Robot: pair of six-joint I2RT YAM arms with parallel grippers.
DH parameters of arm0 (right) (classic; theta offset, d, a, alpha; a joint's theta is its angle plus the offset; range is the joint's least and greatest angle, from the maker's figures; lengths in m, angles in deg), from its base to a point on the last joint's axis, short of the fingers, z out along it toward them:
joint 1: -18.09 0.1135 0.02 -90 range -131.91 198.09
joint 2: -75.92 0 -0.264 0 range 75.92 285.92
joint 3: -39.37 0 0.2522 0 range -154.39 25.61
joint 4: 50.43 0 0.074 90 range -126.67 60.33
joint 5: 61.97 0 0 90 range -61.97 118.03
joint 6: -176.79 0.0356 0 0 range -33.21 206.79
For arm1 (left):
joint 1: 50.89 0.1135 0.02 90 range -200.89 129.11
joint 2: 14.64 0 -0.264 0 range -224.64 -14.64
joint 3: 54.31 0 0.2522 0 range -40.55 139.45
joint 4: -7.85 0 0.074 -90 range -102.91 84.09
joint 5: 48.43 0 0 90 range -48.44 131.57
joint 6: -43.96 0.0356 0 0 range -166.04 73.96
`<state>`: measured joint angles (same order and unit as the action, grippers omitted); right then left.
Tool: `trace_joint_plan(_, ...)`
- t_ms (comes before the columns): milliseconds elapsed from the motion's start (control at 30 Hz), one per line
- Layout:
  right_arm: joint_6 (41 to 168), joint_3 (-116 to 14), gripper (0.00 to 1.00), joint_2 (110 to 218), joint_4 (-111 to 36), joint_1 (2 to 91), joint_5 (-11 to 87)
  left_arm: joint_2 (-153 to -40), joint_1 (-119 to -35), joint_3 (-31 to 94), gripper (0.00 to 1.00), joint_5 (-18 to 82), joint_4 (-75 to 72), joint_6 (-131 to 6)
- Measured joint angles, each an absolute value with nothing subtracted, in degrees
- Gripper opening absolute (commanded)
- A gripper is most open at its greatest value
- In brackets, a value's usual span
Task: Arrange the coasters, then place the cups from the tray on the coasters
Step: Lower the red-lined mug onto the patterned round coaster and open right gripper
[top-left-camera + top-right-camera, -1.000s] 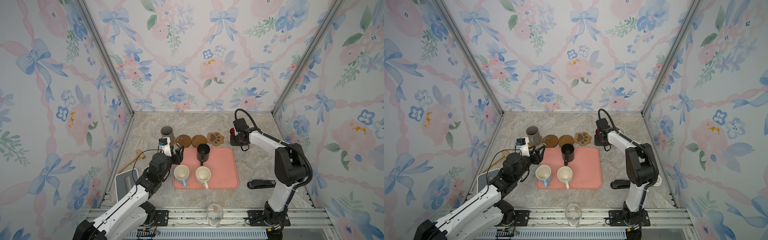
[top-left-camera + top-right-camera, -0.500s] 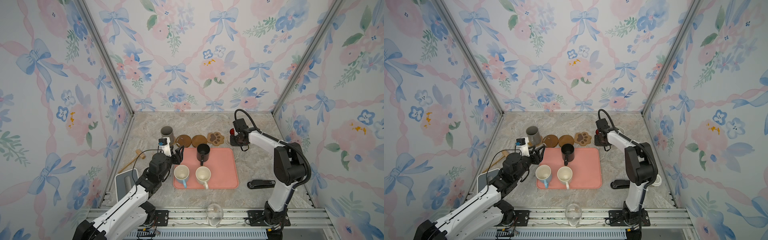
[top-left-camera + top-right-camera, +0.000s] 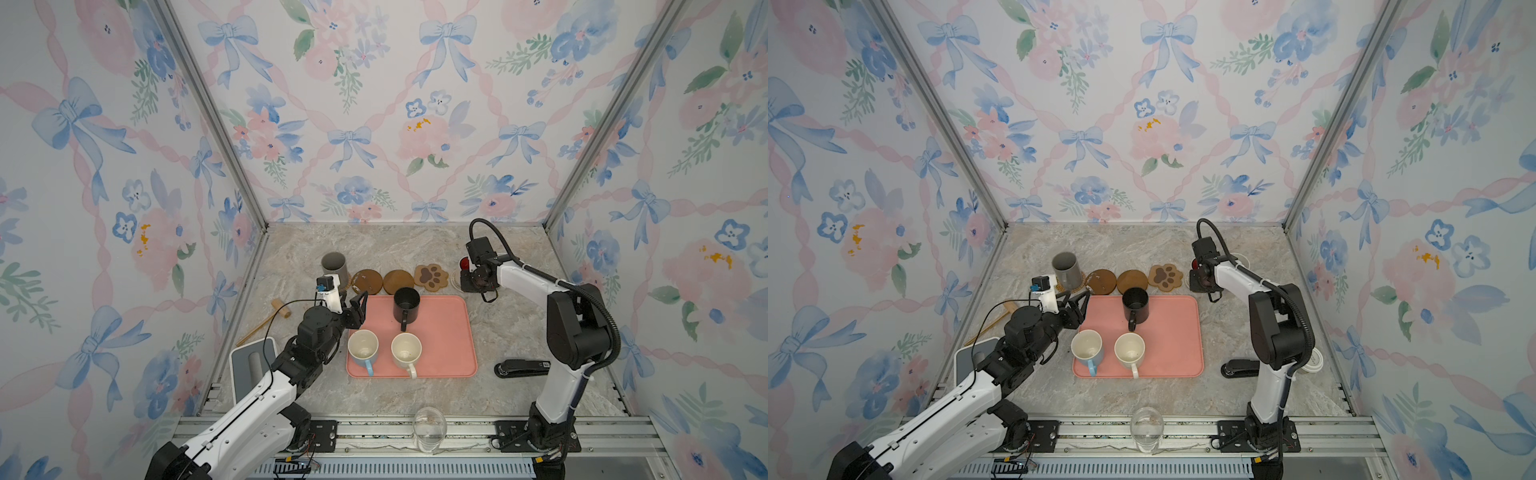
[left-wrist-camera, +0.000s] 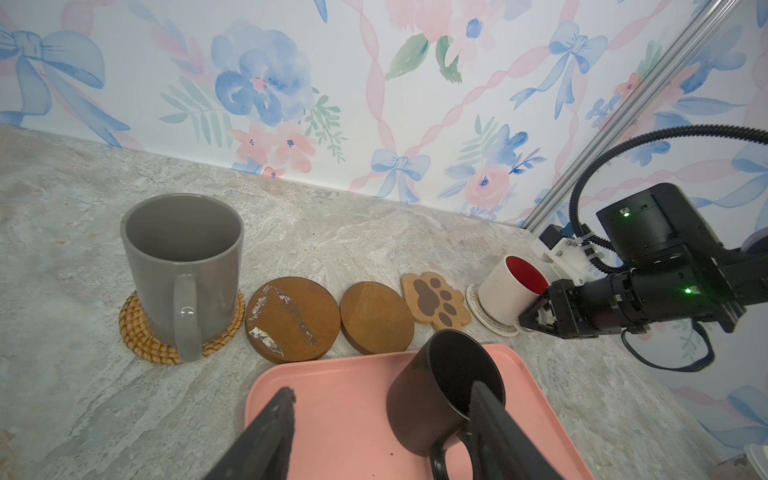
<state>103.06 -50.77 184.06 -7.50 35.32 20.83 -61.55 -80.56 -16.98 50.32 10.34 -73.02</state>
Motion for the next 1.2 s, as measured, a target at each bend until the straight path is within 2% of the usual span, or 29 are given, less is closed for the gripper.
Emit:
trace_joint_plan(867,103.06,-50.70,0.00,184.61,-8.64,35.28,21.92,-60.53,-80.56,-17.26,0.63,50.73,10.34,-73.02)
trace_joint_plan(1200,103.06,-50.46,0.23,184.58,-8.82,35.25,22.07,-59.81,-80.56,-17.57,0.64,50.73,10.32,-73.00)
